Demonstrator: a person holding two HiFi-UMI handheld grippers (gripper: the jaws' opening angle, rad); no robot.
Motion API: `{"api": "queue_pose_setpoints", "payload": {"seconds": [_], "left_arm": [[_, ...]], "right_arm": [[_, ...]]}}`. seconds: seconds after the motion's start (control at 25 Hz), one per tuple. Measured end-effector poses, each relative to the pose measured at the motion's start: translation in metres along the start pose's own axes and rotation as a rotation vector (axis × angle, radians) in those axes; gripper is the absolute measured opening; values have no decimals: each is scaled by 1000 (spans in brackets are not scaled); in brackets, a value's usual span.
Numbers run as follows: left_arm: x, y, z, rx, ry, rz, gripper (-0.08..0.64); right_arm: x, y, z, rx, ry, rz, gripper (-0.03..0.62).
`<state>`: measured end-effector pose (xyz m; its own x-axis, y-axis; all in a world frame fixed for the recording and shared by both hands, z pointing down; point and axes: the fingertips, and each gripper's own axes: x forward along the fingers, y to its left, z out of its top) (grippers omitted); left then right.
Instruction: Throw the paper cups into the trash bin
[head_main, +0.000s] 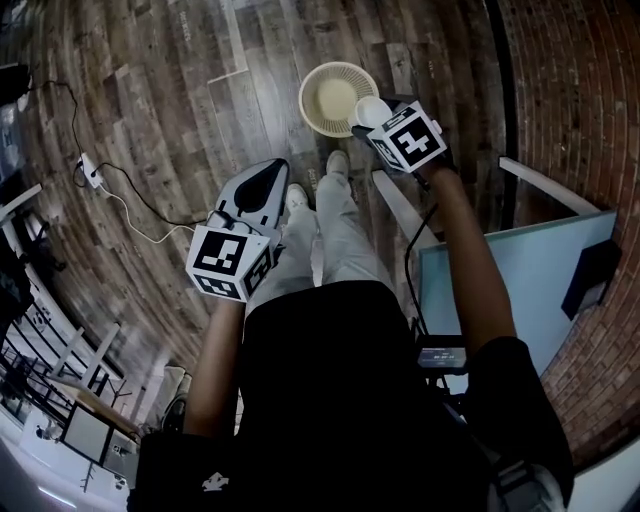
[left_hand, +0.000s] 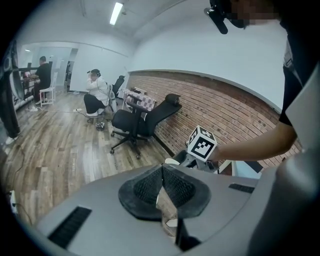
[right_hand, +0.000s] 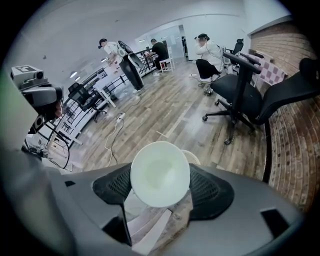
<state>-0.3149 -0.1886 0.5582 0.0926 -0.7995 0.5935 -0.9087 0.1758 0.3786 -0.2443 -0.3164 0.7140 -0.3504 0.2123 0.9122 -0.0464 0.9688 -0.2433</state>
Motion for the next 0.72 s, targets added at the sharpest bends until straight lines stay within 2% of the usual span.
{"api": "queue_pose_setpoints", "payload": {"seconds": [0.32,0.72], "left_arm": [[25,27,-8,16,-32,33,9],[47,48,-60,-26,9,48,9]], "right_arm": [[53,-12,-8,-17,11,26,347],[127,-25,-27,12,32,13,347]]}}
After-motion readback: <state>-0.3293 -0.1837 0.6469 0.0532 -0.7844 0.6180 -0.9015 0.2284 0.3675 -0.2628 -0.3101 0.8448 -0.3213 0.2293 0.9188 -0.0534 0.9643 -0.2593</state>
